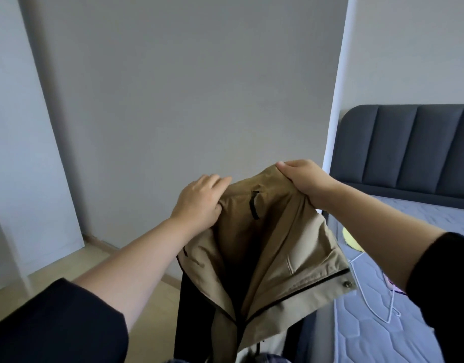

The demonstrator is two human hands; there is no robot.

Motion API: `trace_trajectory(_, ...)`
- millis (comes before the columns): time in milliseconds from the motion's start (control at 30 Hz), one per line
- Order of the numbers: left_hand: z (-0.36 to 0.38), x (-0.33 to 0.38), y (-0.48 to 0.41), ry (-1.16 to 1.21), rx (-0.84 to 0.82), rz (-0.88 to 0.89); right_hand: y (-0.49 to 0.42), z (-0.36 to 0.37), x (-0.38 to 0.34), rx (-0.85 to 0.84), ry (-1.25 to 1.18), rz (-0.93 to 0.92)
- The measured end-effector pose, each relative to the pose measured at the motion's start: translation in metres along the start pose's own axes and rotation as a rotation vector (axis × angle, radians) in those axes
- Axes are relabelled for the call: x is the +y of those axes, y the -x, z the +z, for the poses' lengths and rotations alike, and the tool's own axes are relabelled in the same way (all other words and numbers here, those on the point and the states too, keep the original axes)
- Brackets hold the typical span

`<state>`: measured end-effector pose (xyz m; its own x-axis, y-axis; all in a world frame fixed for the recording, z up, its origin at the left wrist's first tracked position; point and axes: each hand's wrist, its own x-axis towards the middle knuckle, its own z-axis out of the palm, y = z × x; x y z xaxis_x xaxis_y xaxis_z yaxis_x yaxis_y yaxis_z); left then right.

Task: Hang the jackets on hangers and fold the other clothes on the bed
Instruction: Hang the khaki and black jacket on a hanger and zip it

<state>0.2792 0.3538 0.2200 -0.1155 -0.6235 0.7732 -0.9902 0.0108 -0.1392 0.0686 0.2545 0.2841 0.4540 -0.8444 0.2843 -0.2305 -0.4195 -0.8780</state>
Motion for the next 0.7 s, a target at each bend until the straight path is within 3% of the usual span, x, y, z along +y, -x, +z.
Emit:
trace_trajectory(67,-0.002,0.011,-0.003,0.016,0.066,0.141,0.001,0.004,-0.003,-0.026,-0.097,-0.021)
trace_trajectory(100,-0.004,0.015,-0.006,0.027,0.066,0.125,0.001,0.005,-0.003,-0.019,-0.082,-0.04)
trace_trajectory(233,-0.023,0.016,-0.042,0.324,0.128,-0.387,0.007,0.007,0.007,0.073,0.123,-0.083)
trace_trajectory(267,-0.028,0.014,-0.053,0.368,0.073,-0.409,0.009,0.007,0.011,0.096,0.078,-0.059)
trace_trajectory(367,-0.033,0.021,-0.061,0.389,-0.227,-0.177,0.012,0.005,0.013,0.141,-0.154,-0.003)
trace_trajectory(467,-0.019,0.032,-0.039,0.381,-0.355,-0.064,0.011,0.002,0.001,0.049,-0.272,0.01)
trace_trajectory(600,-0.003,0.043,-0.026,0.408,-0.228,-0.157,0.013,0.001,-0.01,-0.157,-0.347,0.031)
trace_trajectory(700,-0.003,0.05,-0.026,0.363,-0.114,-0.155,0.012,0.002,-0.012,-0.125,-0.33,0.018)
